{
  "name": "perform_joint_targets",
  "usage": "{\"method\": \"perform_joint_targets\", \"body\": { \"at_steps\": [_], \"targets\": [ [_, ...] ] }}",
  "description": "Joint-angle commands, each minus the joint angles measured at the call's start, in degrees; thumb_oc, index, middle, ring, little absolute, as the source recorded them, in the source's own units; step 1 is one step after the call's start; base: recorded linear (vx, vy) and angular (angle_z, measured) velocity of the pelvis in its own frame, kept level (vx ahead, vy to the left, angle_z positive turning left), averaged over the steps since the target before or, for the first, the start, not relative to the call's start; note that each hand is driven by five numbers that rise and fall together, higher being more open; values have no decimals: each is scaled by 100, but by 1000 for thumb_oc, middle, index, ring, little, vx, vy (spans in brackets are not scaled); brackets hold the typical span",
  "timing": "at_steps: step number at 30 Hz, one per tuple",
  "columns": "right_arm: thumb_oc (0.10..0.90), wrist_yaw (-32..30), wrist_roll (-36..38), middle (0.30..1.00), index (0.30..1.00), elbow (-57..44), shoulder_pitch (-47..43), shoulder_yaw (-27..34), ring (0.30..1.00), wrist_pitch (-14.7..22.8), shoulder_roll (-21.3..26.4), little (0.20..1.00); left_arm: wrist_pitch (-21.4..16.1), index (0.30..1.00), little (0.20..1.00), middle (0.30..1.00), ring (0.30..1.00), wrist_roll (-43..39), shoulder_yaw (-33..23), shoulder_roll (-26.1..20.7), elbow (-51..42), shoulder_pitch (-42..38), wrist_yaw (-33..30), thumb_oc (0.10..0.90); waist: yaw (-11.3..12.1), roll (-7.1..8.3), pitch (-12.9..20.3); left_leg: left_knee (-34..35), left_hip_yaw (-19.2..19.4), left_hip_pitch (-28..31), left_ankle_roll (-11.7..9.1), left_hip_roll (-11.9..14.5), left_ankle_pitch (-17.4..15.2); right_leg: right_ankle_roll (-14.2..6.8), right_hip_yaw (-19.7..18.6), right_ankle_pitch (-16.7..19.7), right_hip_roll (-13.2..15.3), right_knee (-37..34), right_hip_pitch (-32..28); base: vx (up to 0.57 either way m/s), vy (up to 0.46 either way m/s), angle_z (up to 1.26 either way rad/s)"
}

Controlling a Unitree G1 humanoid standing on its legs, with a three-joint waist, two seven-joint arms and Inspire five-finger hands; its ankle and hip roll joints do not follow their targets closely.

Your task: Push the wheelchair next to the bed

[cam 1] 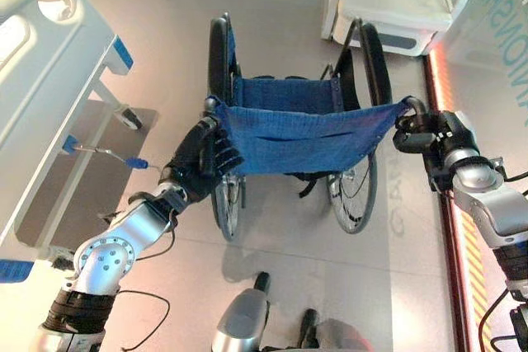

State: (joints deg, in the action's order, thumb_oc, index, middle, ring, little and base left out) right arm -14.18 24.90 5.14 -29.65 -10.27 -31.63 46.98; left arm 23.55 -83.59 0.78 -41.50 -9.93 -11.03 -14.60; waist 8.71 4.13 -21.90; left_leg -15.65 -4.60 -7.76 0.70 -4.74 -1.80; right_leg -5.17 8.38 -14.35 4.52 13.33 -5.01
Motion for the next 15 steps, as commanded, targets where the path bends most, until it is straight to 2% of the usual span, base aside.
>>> {"method": "perform_joint_targets", "body": {
  "at_steps": [1, 2, 3, 4, 5, 7, 9, 10, 11, 12, 15],
  "targets": [
    [400, 109, -46, 300, 300, -688, -611, -571, 300, 1143, -113, 300, -1086, 300, 300, 300, 300, -169, -236, 123, -295, -660, 280, 400, -233, -44, 320, -886, 231, -684, -75, -442, 18, 59, -757, 2000, 49, -1429, 534, 269, -225, 77],
    [400, 92, -16, 300, 300, -713, -680, -574, 300, 1151, -104, 300, -1184, 300, 300, 300, 300, -176, -182, 82, -261, -774, 223, 400, -417, -51, 207, -1048, 280, -538, -40, -388, -287, -79, -920, 2250, 179, -1565, 867, 307, -238, 52],
    [400, 114, -24, 300, 300, -719, -676, -555, 300, 1150, -122, 300, -1191, 300, 300, 300, 300, -187, -184, 59, -249, -790, 207, 400, -472, -33, 170, -1102, 309, -465, -24, -373, -414, -137, -919, 2350, 231, -1613, 1014, 491, -318, 21],
    [400, 185, -49, 300, 300, -759, -639, -496, 300, 1133, -157, 300, -1184, 300, 300, 300, 300, -223, -222, 5, -239, -785, 166, 400, -558, -14, 115, -1213, 347, -296, 9, -331, -685, -232, -865, 2489, 295, -1649, 1229, 615, -294, 26],
    [400, 285, -76, 300, 300, -840, -556, -401, 300, 1086, -187, 300, -1106, 300, 300, 300, 300, -252, -308, -43, -248, -716, 134, 400, -611, -11, 72, -1330, 338, -72, 52, -265, -942, -292, -762, 2533, 280, -1515, 1362, 766, -349, 29],
    [400, 428, -14, 300, 300, -916, -501, -272, 300, 1030, -136, 300, -984, 300, 300, 300, 300, -302, -439, -79, -293, -598, 120, 400, -629, 6, 117, -1522, 316, 104, 122, -188, -1068, -239, -695, 2420, 217, -1258, 1406, 605, -262, 52],
    [400, 496, 117, 300, 300, -912, -500, -256, 300, 1020, -24, 300, -897, 300, 300, 300, 300, -296, -485, -6, -307, -449, 215, 400, -616, 17, 272, -1956, 223, 117, 88, -188, -899, -75, -697, 2264, 69, -1080, 1284, 518, -172, 86],
    [400, 549, 133, 300, 300, -933, -480, -243, 300, 970, 13, 300, -845, 300, 300, 300, 300, -271, -509, 89, -353, -340, 262, 400, -625, 2, 392, -2183, 139, 164, 12, -176, -680, 29, -715, 2176, -21, -978, 1209, 581, -114, 61],
    [400, 644, 115, 300, 300, -1023, -441, -249, 300, 887, 110, 300, -822, 300, 300, 300, 300, -268, -544, 176, -412, -182, 320, 400, -656, -16, 550, -2618, 48, 266, -167, -127, -128, 205, -673, 2083, -121, -886, 1112, 675, -135, 39],
    [400, 670, 97, 300, 300, -1166, -411, -322, 300, 842, 199, 300, -843, 300, 300, 300, 300, -273, -545, 222, -511, -67, 288, 400, -684, -27, 651, -3107, 48, 276, -260, -92, 240, 343, -581, 2041, -178, -878, 985, 563, -112, 19],
    [400, 631, 178, 300, 300, -1228, -488, -461, 300, 735, 299, 300, -754, 300, 300, 300, 300, -375, -593, 262, -577, 42, 217, 400, -662, -25, 838, -3999, 35, 63, -346, -272, 634, 529, -490, 1821, -289, -797, 806, 451, -111, 25]
  ]
}}
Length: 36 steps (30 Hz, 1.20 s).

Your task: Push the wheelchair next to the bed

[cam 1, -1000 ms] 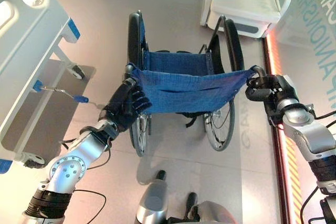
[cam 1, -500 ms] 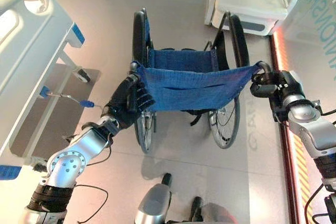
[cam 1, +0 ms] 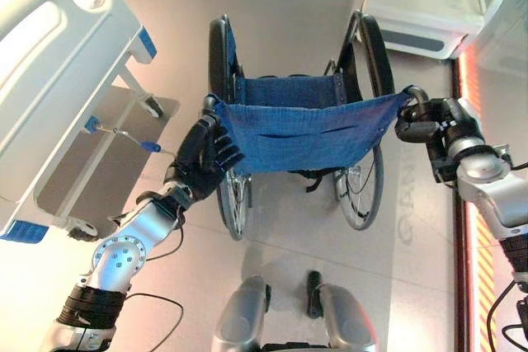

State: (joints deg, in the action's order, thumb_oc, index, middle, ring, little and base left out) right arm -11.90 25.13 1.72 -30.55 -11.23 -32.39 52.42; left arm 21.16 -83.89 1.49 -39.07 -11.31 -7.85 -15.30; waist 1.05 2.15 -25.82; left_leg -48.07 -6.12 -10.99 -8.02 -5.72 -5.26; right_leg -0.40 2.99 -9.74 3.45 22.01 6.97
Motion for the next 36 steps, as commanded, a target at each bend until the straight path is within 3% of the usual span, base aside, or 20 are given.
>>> {"method": "perform_joint_targets", "body": {
  "at_steps": [1, 4, 6, 8, 9, 11, 13, 15, 16, 18, 19, 20, 23, 27, 28, 31, 33, 34, 35, 36],
  "targets": [
    [400, 372, 232, 300, 300, -879, -453, -416, 300, 795, -217, 300, -448, 300, 300, 300, 300, -334, -674, 37, -429, -281, 256, 400, 155, 210, 1238, -898, 200, 159, 572, -231, 978, 95, 36, 1278, -238, -1626, -519, 441, -147, 0],
    [400, 356, 274, 300, 300, -914, -551, -464, 300, 705, -220, 300, -380, 300, 300, 300, 300, -374, -723, -20, -486, -241, 190, 400, 317, 273, 1167, -226, 107, -126, 725, -225, 743, 67, -69, 1229, -360, -1624, -787, 435, -125, -5],
    [400, 268, 321, 300, 300, -948, -688, -573, 300, 613, -250, 300, -399, 300, 300, 300, 300, -490, -814, -178, -504, -146, 234, 400, 472, 267, 1129, 1053, 44, -159, 805, -82, 764, 61, -118, 1092, -480, -1667, -1011, 425, -60, -13],
    [400, 202, 338, 300, 300, -897, -750, -662, 300, 646, -315, 300, -428, 300, 300, 300, 300, -515, -861, -223, -505, -73, 271, 400, 568, 221, 1102, 1926, 89, -180, 760, 31, 977, 89, -169, 955, -605, -1718, -1211, 381, -7, -8],
    [400, 162, 312, 300, 300, -814, -772, -758, 300, 736, -422, 300, -512, 300, 300, 300, 300, -408, -863, -171, -497, 54, 348, 400, 691, 123, 1088, 2833, 128, -345, 638, 126, 1351, 139, -225, 786, -808, -1769, -1446, 518, 24, -8],
    [400, 229, 176, 300, 300, -724, -647, -798, 300, 909, -556, 300, -637, 300, 300, 300, 300, -221, -847, -36, -490, 247, 454, 400, 822, 35, 1066, 3759, 209, -548, 518, 246, 1863, 194, -346, 648, -968, -1834, -1777, 590, 35, -28],
    [400, 337, 85, 300, 300, -703, -465, -760, 300, 1040, -630, 300, -753, 300, 300, 300, 300, -152, -847, 2, -538, 429, 491, 400, 914, -19, 1066, 4337, 220, -626, 443, 318, 2195, 220, -494, 519, -1041, -1870, -2077, 502, 39, -71],
    [400, 475, 50, 300, 300, -703, -325, -699, 300, 1139, -639, 300, -784, 300, 300, 300, 300, -125, -919, 6, -556, 562, 541, 400, 983, -51, 1085, 4576, 259, -676, 429, 309, 2288, 243, -633, 317, -1081, -1801, -2317, 536, 78, -61],
    [400, 518, 72, 300, 300, -669, -327, -708, 300, 1164, -645, 300, -730, 300, 300, 300, 300, -118, -981, 12, -567, 566, 520, 400, 1003, -34, 1126, 4612, 271, -608, 516, 288, 2025, 215, -673, 212, -1039, -1719, -2347, 529, 95, -59],
    [400, 550, 66, 300, 300, -616, -347, -743, 300, 1195, -718, 300, -721, 300, 300, 300, 300, -103, -1008, 2, -559, 540, 491, 400, 1027, -21, 1169, 4477, 226, -504, 583, 238, 1823, 162, -686, 20, -998, -1527, -2361, 429, 84, -59],
    [400, 537, 39, 300, 300, -600, -283, -762, 300, 1189, -865, 300, -603, 300, 300, 300, 300, -119, -1043, -31, -464, 439, 485, 400, 1061, 8, 1256, 4175, 213, -444, 673, 151, 1605, 65, -655, -203, -964, -1248, -2439, 702, 110, -52],
    [400, 536, 34, 300, 300, -574, -191, -736, 300, 1151, -961, 300, -376, 300, 300, 300, 300, -87, -1089, -17, -349, 328, 482, 400, 1114, 80, 1343, 3910, 226, -417, 766, 41, 1415, -43, -558, -123, -889, -890, -2465, 634, 99, -53],
    [400, 517, 35, 300, 300, -466, -156, -746, 300, 1191, -1033, 300, -158, 300, 300, 300, 300, -77, -1099, -108, -202, 197, 594, 400, 1202, 119, 1503, 3787, 130, -365, 906, -71, 1285, -235, -438, 294, -854, -237, -2321, 434, 77, -18],
    [400, 325, 84, 300, 300, -434, -193, -794, 300, 1210, -1147, 300, -37, 300, 300, 300, 300, -218, -1072, -336, -90, 21, 729, 400, 1254, 180, 1712, 3832, -64, -159, 1137, -323, 1091, -716, -393, 1386, -855, 1066, -1724, 326, 70, -1],
    [400, 320, 56, 300, 300, -416, -246, -823, 300, 1195, -1182, 300, -58, 300, 300, 300, 300, -237, -1051, -351, -63, -16, 722, 400, 1217, 135, 1711, 3838, -76, -70, 1164, -311, 1039, -704, -344, 1389, -827, 1216, -1479, 286, 64, 9],
    [400, 333, -77, 300, 300, -471, -343, -842, 300, 1138, -1176, 300, -163, 300, 300, 300, 300, -359, -974, -439, -31, -121, 699, 400, 1088, 43, 1630, 3713, -121, 48, 1168, -367, 909, -476, -136, 898, -594, 616, -1069, 262, 9, -4],
    [400, 299, -152, 300, 300, -569, -384, -774, 300, 1175, -1085, 300, -386, 300, 300, 300, 300, -397, -896, -451, -17, -254, 719, 400, 926, -1, 1409, 3441, -164, 198, 1113, -407, 622, -279, -20, 668, -235, -585, -637, 248, -98, 19],
    [400, 305, -166, 300, 300, -564, -390, -763, 300, 1185, -1077, 300, -402, 300, 300, 300, 300, -394, -879, -447, -5, -278, 728, 400, 893, -12, 1374, 3388, -201, 231, 1112, -414, 556, -274, 14, 665, -210, -677, -661, 211, -146, 20],
    [400, 305, -212, 300, 300, -534, -453, -745, 300, 1225, -1063, 300, -497, 300, 300, 300, 300, -362, -815, -415, 15, -356, 739, 400, 813, -36, 1254, 3305, -279, 365, 1123, -402, 406, -323, 1, 840, -62, -956, -466, 321, -318, 26],
    [400, 247, -194, 300, 300, -515, -600, -756, 300, 1215, -1045, 300, -562, 300, 300, 300, 300, -271, -722, -366, -10, -469, 704, 400, 675, 70, 1058, 3116, -341, 585, 1161, -467, 17, -597, -193, 1544, 339, -1509, 54, 329, -316, 46]
  ]
}}
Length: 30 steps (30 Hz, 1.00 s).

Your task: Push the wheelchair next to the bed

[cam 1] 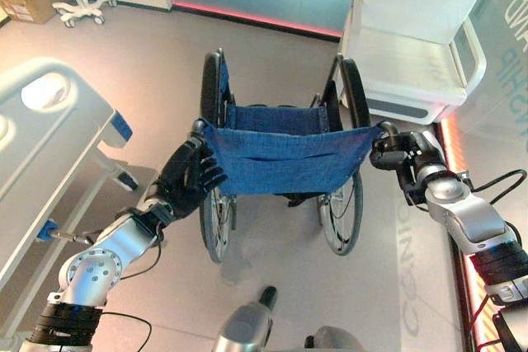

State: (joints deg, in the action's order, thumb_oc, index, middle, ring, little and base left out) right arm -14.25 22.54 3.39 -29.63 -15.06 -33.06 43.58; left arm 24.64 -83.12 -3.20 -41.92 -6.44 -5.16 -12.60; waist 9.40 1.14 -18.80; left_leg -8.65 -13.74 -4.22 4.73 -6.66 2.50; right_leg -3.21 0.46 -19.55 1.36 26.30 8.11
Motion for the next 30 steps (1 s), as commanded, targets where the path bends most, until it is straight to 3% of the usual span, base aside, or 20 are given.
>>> {"method": "perform_joint_targets", "body": {
  "at_steps": [1, 2, 4, 6, 10, 12, 14, 18, 19, 21, 23, 24, 25, 26, 27, 28, 30],
  "targets": [
    [400, 480, 68, 300, 300, -681, -710, -377, 300, 1273, -158, 300, -916, 300, 300, 300, 300, -347, -247, -81, -501, -748, 422, 400, -174, 150, 334, -893, 409, -74, -103, -361, -843, -343, 64, 2585, 552, -2046, -96, 455, -383, 63],
    [400, 495, 110, 300, 300, -725, -794, -360, 300, 1198, -134, 300, -932, 300, 300, 300, 300, -343, -222, -78, -538, -778, 344, 400, -244, 202, 265, -1046, 376, 58, -92, -354, -1115, -453, -75, 2900, 717, -2368, 83, 404, -248, 66],
    [400, 532, 225, 300, 300, -868, -959, -305, 300, 950, -77, 300, -949, 300, 300, 300, 300, -334, -247, -83, -585, -736, 263, 400, -304, 253, 165, -1333, 291, 289, -102, -255, -1527, -545, -261, 3149, 809, -2468, 251, 542, -341, 76],
    [400, 654, 279, 300, 300, -917, -1104, -260, 300, 829, 12, 300, -943, 300, 300, 300, 300, -321, -342, -77, -666, -600, 246, 400, -275, 280, 165, -1578, 239, 375, -110, -94, -1693, -591, -234, 2942, 769, -2228, 255, 536, -375, 69],
    [400, 554, 674, 300, 300, -831, -1325, -366, 300, 695, 266, 300, -804, 300, 300, 300, 300, -340, -469, 17, -804, -256, 275, 400, -162, 321, 383, -2067, 34, 416, -304, 135, -1320, -461, -62, 2713, 555, -1902, 69, 417, -283, 56],
    [400, 562, 818, 300, 300, -854, -1409, -498, 300, 571, 443, 300, -621, 300, 300, 300, 300, -351, -653, 73, -949, -13, 263, 400, -135, 338, 466, -2994, 88, 284, -516, 344, -439, -168, 132, 2548, 400, -1789, -120, 395, -295, 59],
    [400, 507, 879, 300, 300, -916, -1396, -604, 300, 565, 526, 300, -561, 300, 300, 300, 300, -310, -850, 114, -1118, 177, 262, 400, -99, 361, 459, -4294, 249, -158, -584, 238, 73, 118, 220, 2363, 235, -1766, -368, 355, -316, 44],
    [400, 329, 931, 300, 300, -1029, -1301, -583, 300, 545, 477, 300, -557, 300, 300, 300, 300, -350, -993, 98, -1197, 212, 232, 400, -10, 339, 345, -4761, 416, -896, -524, -51, 154, 306, 206, 2222, -11, -1749, -722, 286, -218, -1],
    [400, 340, 846, 300, 300, -1063, -1273, -555, 300, 526, 409, 300, -544, 300, 300, 300, 300, -340, -1042, 98, -1185, 189, 206, 400, 55, 324, 287, -4442, 485, -1027, -479, -155, 48, 298, 162, 2176, -107, -1780, -897, 321, -139, 21],
    [400, 341, 741, 300, 300, -1097, -1311, -597, 300, 497, 325, 300, -575, 300, 300, 300, 300, -412, -1067, 26, -1148, 176, 178, 400, 107, 264, 292, -3242, 611, -1025, -462, -94, 111, 293, 169, 2062, -272, -1821, -1057, 343, -101, 20],
    [400, 316, 705, 300, 300, -924, -1489, -722, 300, 568, 219, 300, -668, 300, 300, 300, 300, -357, -962, -3, -1001, 146, 275, 400, 233, 173, 312, -1615, 725, -964, -563, 76, 562, 357, 206, 1823, -505, -1932, -1373, 391, -56, 0],
    [400, 320, 687, 300, 300, -867, -1504, -747, 300, 627, 193, 300, -703, 300, 300, 300, 300, -312, -919, 24, -996, 146, 287, 400, 266, 156, 307, -1364, 735, -999, -595, 78, 663, 371, 201, 1787, -552, -1956, -1441, 468, -46, -6],
    [400, 326, 649, 300, 300, -729, -1496, -803, 300, 819, 118, 300, -820, 300, 300, 300, 300, -136, -791, 133, -998, 176, 337, 400, 357, 96, 312, -596, 784, -1124, -675, 128, 944, 413, 167, 1686, -695, -2028, -1639, 331, -26, -5],
    [400, 332, 639, 300, 300, -715, -1488, -806, 300, 843, 110, 300, -839, 300, 300, 300, 300, -118, -777, 143, -998, 183, 342, 400, 372, 91, 309, -448, 802, -1121, -685, 138, 996, 417, 157, 1668, -707, -2037, -1678, 524, -26, -10],
    [400, 394, 562, 300, 300, -656, -1416, -831, 300, 982, 55, 300, -983, 300, 300, 300, 300, -12, -670, 190, -983, 222, 382, 400, 432, 32, 317, 181, 844, -1208, -764, 219, 1341, 459, 106, 1569, -817, -2084, -1895, 507, 13, -13],
    [400, 481, 487, 300, 300, -639, -1334, -835, 300, 1064, 26, 300, -1081, 300, 300, 300, 300, 32, -624, 196, -974, 249, 393, 400, 474, 3, 328, 601, 832, -1279, -805, 253, 1485, 482, 41, 1483, -871, -2094, -2055, 691, 42, -20],
    [400, 598, 413, 300, 300, -636, -1224, -809, 300, 1142, 12, 300, -1115, 300, 300, 300, 300, 60, -637, 213, -1003, 290, 368, 400, 513, -4, 343, 868, 843, -1290, -823, 270, 1508, 489, -24, 1356, -883, -2064, -2200, 454, 60, -20]
  ]
}}
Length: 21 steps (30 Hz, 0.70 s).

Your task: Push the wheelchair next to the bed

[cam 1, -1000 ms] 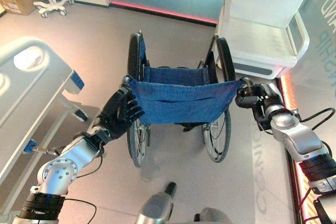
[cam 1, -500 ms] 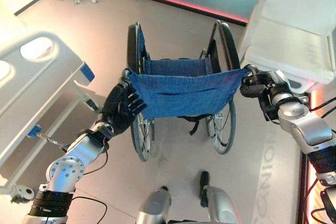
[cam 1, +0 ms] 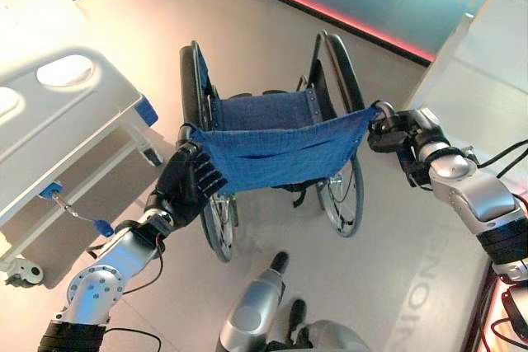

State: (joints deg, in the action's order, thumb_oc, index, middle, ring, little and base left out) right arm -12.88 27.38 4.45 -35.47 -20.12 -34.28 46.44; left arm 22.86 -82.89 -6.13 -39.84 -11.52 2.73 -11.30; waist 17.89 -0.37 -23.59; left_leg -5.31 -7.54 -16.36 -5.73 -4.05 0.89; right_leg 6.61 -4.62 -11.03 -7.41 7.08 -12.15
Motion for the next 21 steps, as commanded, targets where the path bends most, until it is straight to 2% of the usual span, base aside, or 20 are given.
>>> {"method": "perform_joint_targets", "body": {
  "at_steps": [1, 2, 5, 6, 7, 8, 12, 13, 15, 16, 17, 18, 19, 20, 21],
  "targets": [
    [400, 527, -104, 300, 300, -750, -573, -302, 300, 1313, -282, 300, -951, 300, 300, 300, 300, 36, -365, 9, -516, -485, 197, 400, -321, 122, 854, 590, 241, -77, 211, 24, 1684, -481, 463, 375, -22, -79, -262, 497, 99, -21],
    [400, 579, -104, 300, 300, -748, -505, -290, 300, 1374, -287, 300, -892, 300, 300, 300, 300, 29, -431, -9, -518, -527, 139, 400, -336, 154, 921, 565, 354, 31, 309, 10, 1345, -540, 458, 231, 44, 65, -278, 599, 115, -20],
    [400, 579, -161, 300, 300, -725, -450, -289, 300, 1377, -436, 300, -835, 300, 300, 300, 300, -53, -438, -70, -456, -667, 61, 400, -318, 164, 1014, 218, 382, 124, 408, -31, 1147, -619, 575, -28, 116, 420, -303, 428, 74, -23],
    [400, 517, -148, 300, 300, -675, -423, -293, 300, 1320, -552, 300, -694, 300, 300, 300, 300, -79, -423, -130, -320, -836, 64, 400, -268, 251, 1092, 7, 379, 154, 515, -136, 983, -754, 641, 58, 210, 752, -382, 478, 74, -5],
    [400, 490, -125, 300, 300, -654, -409, -299, 300, 1295, -578, 300, -588, 300, 300, 300, 300, -68, -422, -151, -265, -915, 62, 400, -242, 310, 1140, -62, 384, 182, 586, -197, 904, -846, 696, 191, 268, 963, -384, 627, 109, 7],
    [400, 429, -72, 300, 300, -603, -393, -311, 300, 1282, -594, 300, -392, 300, 300, 300, 300, -65, -440, -243, -198, -1018, 116, 400, -201, 396, 1249, -132, 329, 293, 737, -315, 768, -1122, 761, 745, 341, 1599, -245, 433, 100, 8],
    [400, 365, -19, 300, 300, -622, -312, -275, 300, 1311, -602, 300, -300, 300, 300, 300, 300, -364, -400, -555, -50, -1280, 182, 400, -243, 384, 1453, -199, 131, 522, 927, -473, 567, -1579, 616, 1800, 254, 2759, 306, 378, 100, 13],
    [400, 360, -50, 300, 300, -613, -308, -271, 300, 1308, -619, 300, -296, 300, 300, 300, 300, -389, -386, -570, -33, -1308, 188, 400, -258, 379, 1465, -231, 121, 543, 952, -498, 519, -1573, 624, 1798, 281, 2783, 384, 330, 69, 24],
    [400, 346, -206, 300, 300, -614, -288, -237, 300, 1260, -647, 300, -268, 300, 300, 300, 300, -447, -317, -603, -16, -1374, 181, 400, -320, 372, 1455, -368, 119, 591, 1004, -611, 366, -1429, 776, 1426, 489, 2554, 556, 262, 48, 20],
    [400, 342, -215, 300, 300, -627, -288, -225, 300, 1253, -636, 300, -274, 300, 300, 300, 300, -449, -316, -608, -8, -1374, 198, 400, -329, 342, 1452, -397, 111, 569, 995, -590, 381, -1386, 805, 1397, 482, 2449, 594, 213, 17, 21],
    [400, 333, -216, 300, 300, -663, -290, -189, 300, 1213, -603, 300, -288, 300, 300, 300, 300, -435, -321, -615, 4, -1358, 253, 400, -358, 357, 1415, -487, 112, 586, 989, -650, 297, -1291, 866, 1128, 583, 2177, 623, 223, -27, 35],
    [400, 322, -216, 300, 300, -680, -308, -115, 300, 1182, -567, 300, -376, 300, 300, 300, 300, -415, -331, -592, 14, -1335, 344, 400, -397, 324, 1342, -684, 80, 572, 927, -658, 219, -1081, 957, 737, 714, 1397, 713, 240, -35, 39],
    [400, 321, -216, 300, 300, -678, -311, -108, 300, 1182, -565, 300, -386, 300, 300, 300, 300, -415, -330, -589, 17, -1335, 352, 400, -414, 322, 1321, -729, 64, 579, 918, -667, 202, -1058, 978, 696, 730, 1309, 696, 253, -65, 30],
    [400, 335, -256, 300, 300, -658, -358, -73, 300, 1189, -541, 300, -513, 300, 300, 300, 300, -398, -328, -529, 32, -1324, 383, 400, -457, 283, 1213, -1023, -4, 577, 836, -664, 191, -923, 1025, 549, 822, 731, 759, 190, -73, 20],
    [400, 354, -281, 300, 300, -615, -439, -77, 300, 1198, -517, 300, -593, 300, 300, 300, 300, -368, -305, -461, 57, -1364, 385, 400, -511, 266, 1116, -1187, -60, 613, 793, -667, 155, -903, 1009, 675, 906, 409, 864, 205, -86, 19]
  ]
}}
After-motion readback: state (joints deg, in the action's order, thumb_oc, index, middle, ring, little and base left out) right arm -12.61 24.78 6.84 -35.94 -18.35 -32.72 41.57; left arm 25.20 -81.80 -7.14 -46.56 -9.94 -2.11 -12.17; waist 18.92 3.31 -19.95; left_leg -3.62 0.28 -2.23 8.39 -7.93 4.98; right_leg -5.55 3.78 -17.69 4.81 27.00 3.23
